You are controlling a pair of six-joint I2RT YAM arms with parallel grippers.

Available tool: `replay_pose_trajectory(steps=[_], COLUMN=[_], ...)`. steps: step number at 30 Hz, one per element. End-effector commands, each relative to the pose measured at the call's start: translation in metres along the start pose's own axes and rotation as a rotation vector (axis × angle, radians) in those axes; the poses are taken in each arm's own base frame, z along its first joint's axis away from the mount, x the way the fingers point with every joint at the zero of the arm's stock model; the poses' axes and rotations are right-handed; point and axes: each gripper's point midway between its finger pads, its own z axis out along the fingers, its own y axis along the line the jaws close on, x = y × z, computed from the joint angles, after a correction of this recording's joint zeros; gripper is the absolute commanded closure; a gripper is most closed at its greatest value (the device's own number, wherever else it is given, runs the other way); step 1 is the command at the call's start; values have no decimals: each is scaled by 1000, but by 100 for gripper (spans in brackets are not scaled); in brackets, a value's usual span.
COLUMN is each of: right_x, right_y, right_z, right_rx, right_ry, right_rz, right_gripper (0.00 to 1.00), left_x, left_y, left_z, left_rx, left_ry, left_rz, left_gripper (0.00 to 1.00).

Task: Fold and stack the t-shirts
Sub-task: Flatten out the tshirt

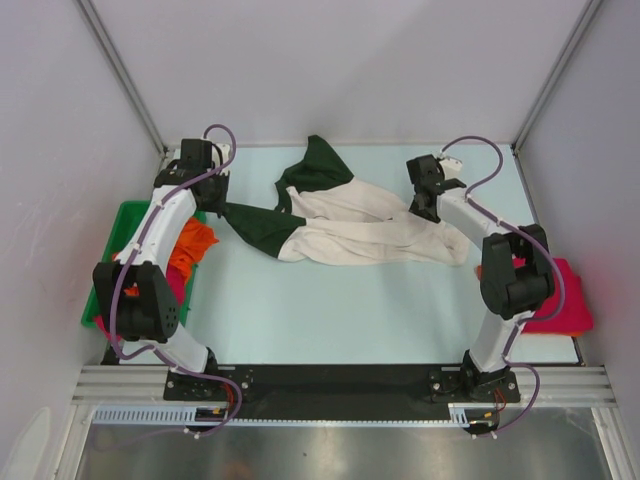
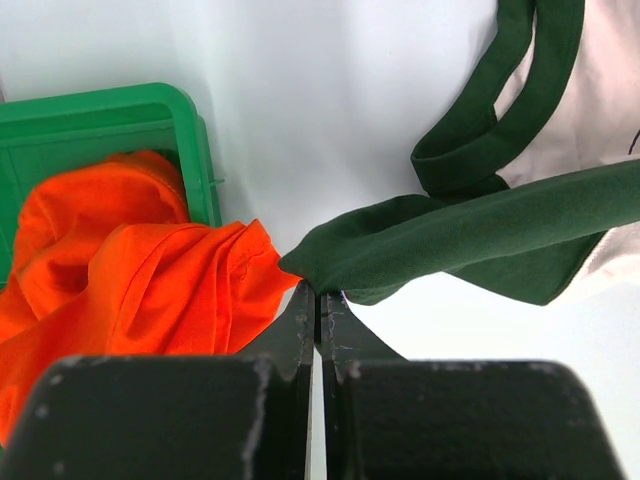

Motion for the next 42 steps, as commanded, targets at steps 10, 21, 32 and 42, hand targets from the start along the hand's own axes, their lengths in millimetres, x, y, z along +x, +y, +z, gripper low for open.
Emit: replay_pose_trajectory(steps=[10, 21, 32, 42], right_x=[-3, 14, 34, 51], right_y=[-33, -30, -33, -36], right_z=[-16, 0, 16, 29], right_rx=[54, 61, 83, 93], right_ry=[-43, 17, 76, 133], right_rz=[29, 17, -12, -40], right_gripper=[58, 59, 62, 66], left_x=[-3, 0, 2, 5], left_y=[-4, -4, -5, -3], left_z=[0, 0, -1, -1], left_rx=[23, 17, 17, 9], left_ry=[-24, -19, -17, -14], left_rz=[8, 18, 13, 17], left_gripper=[100, 100, 100, 100])
